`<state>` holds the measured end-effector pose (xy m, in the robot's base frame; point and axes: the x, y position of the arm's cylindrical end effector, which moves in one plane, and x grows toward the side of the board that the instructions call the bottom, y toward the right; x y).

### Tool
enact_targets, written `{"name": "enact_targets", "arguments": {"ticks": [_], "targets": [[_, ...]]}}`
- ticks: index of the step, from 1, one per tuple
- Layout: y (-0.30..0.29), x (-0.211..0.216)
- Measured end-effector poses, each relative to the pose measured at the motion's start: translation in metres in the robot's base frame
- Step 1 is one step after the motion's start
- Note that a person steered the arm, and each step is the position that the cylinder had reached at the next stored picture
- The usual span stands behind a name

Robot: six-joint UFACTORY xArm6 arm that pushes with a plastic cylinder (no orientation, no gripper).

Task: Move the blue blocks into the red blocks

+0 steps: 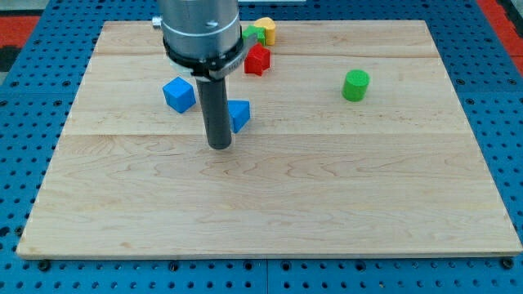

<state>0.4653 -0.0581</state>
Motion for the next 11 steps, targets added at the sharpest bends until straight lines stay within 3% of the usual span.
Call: {"name": "enact_targets", "arguments": {"ticks": [2,4,5,6,7,8,9,10,11], "targets": [[0.019,-0.119],[0.000,-0.032],[-0.066,-0.062],[-0.090,-0.123],[-0.097,-0.134],[-0.160,-0.156],[-0.089,-0.161],[-0.048,-0.118],[-0.032,-0.034]]}}
